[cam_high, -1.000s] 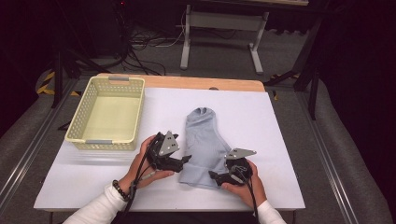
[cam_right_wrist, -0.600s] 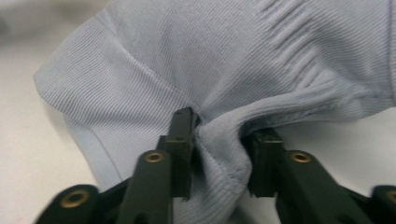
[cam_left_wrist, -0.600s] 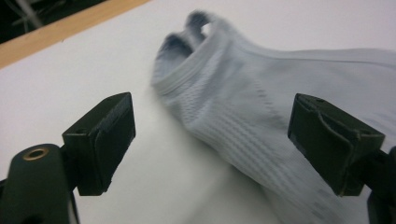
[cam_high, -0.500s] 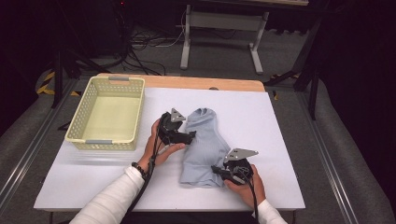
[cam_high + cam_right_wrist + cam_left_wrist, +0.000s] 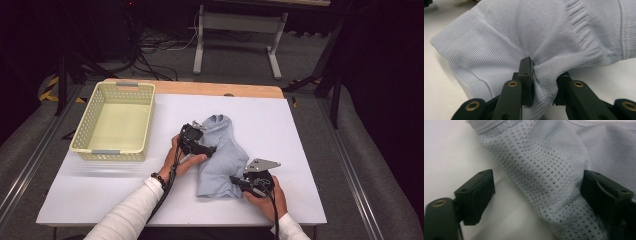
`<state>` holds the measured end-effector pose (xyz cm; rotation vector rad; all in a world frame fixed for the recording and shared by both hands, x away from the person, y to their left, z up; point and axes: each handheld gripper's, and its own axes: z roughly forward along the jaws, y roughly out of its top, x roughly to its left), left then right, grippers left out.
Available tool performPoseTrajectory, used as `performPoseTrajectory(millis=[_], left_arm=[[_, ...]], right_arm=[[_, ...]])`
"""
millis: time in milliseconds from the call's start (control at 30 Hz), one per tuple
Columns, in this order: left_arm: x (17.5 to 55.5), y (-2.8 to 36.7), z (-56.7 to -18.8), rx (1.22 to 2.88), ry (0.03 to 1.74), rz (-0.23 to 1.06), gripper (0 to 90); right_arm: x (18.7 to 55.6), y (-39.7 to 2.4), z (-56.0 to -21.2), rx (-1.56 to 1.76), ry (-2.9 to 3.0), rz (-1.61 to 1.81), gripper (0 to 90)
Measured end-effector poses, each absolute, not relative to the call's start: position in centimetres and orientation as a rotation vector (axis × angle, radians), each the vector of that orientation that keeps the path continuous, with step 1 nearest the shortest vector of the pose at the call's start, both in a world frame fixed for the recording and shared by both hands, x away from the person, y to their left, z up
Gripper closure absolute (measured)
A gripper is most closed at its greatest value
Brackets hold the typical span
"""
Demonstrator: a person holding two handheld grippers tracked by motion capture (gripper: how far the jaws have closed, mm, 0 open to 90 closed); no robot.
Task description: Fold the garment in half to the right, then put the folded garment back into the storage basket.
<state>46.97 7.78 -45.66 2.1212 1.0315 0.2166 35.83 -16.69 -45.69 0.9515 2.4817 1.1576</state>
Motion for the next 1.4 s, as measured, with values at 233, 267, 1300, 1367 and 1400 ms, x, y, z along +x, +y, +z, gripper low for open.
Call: performPoseTrajectory(millis=[233, 267, 1300, 1367, 1400], left_arm=[[46.8, 7.9, -45.7, 2.108, 0.937, 0.078, 61.1], [46.8, 7.9, -45.7, 2.108, 0.930, 0.073, 62.7], [45.6, 7.1, -45.7, 2.149, 0.845, 0.253, 70.0], [45.6, 7.1, -45.7, 2.150, 0.843, 0.254, 70.0], [45.6, 7.1, -45.7, 2.149, 0.842, 0.254, 70.0]], right_arm=[[35.8, -16.7, -45.7, 0.948, 2.479, 1.156, 73.7], [35.8, -16.7, -45.7, 0.949, 2.479, 1.156, 73.7], [35.7, -16.6, -45.8, 0.936, 2.472, 1.159, 74.1], [35.7, -16.6, -45.8, 0.935, 2.472, 1.160, 74.0], [35.7, -16.6, -45.8, 0.934, 2.474, 1.158, 74.1]])
